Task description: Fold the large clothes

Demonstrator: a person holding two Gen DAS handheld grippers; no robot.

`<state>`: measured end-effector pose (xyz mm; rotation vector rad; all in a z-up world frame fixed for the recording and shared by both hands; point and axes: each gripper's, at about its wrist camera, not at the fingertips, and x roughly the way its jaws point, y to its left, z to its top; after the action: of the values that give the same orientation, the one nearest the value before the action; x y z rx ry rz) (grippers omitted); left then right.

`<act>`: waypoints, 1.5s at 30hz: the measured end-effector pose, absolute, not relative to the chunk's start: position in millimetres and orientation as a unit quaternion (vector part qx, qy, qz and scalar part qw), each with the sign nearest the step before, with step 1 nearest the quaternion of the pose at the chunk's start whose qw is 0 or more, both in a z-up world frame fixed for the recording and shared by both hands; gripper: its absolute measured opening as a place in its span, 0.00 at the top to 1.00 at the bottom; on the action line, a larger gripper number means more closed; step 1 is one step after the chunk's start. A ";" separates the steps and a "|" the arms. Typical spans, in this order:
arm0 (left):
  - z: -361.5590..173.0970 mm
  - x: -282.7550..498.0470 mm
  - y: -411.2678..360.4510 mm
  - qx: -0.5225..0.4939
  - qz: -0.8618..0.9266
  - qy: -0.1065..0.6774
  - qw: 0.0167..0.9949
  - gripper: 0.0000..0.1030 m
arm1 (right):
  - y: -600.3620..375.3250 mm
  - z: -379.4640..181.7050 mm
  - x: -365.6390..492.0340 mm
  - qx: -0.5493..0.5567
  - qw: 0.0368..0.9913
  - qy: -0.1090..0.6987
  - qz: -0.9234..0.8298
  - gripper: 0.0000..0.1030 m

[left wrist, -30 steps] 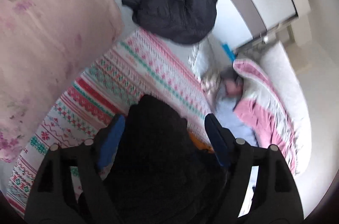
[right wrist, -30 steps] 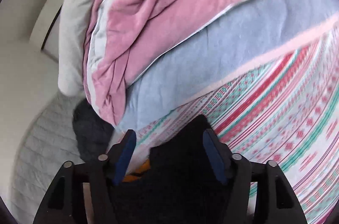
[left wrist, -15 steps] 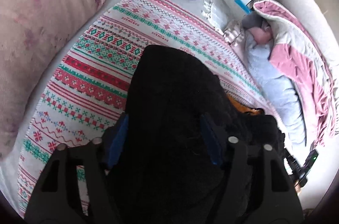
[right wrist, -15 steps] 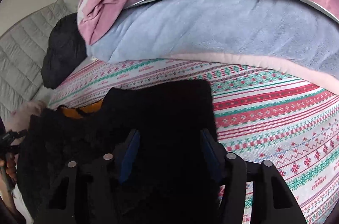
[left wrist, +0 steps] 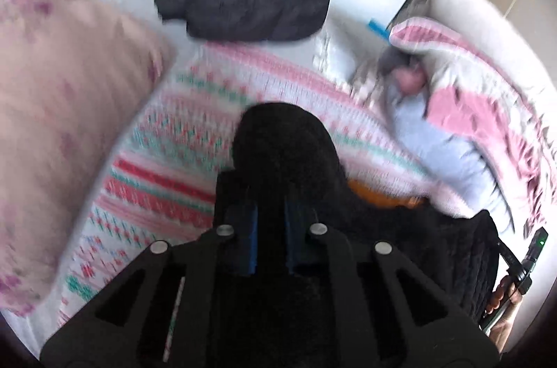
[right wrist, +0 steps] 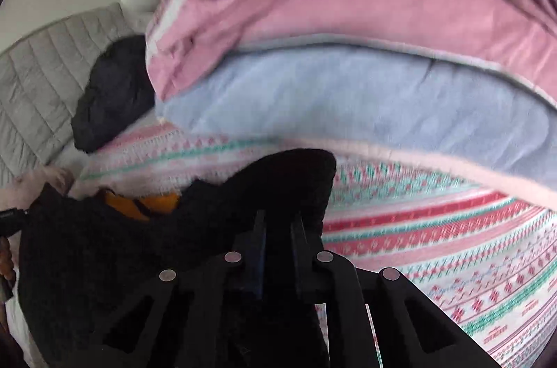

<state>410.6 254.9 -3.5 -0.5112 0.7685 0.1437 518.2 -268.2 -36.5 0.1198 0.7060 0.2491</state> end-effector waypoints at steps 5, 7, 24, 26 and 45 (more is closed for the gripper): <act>17.8 420.2 268.9 -0.265 0.060 0.318 0.908 0.87 | -257.9 -4.5 525.4 0.058 0.949 0.292 0.100 0.91; 16.1 428.3 273.3 -0.274 0.064 0.302 0.911 0.87 | -257.6 2.3 530.2 0.062 0.956 0.273 0.090 0.91; -71.7 473.4 270.2 -0.223 0.173 0.392 0.876 0.80 | -229.3 -105.7 612.2 0.004 0.922 0.387 -0.002 0.84; -67.3 472.0 274.0 -0.227 0.167 0.399 0.873 0.73 | -237.8 -103.1 607.9 0.022 0.922 0.387 -0.013 0.73; 32.1 316.7 133.3 -0.216 0.038 0.359 0.907 0.34 | -227.5 -29.5 409.8 0.086 0.890 0.435 0.110 0.32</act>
<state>316.7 133.3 32.1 -0.4466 0.7410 0.0790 409.8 -227.5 -29.5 0.1785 0.9029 0.2285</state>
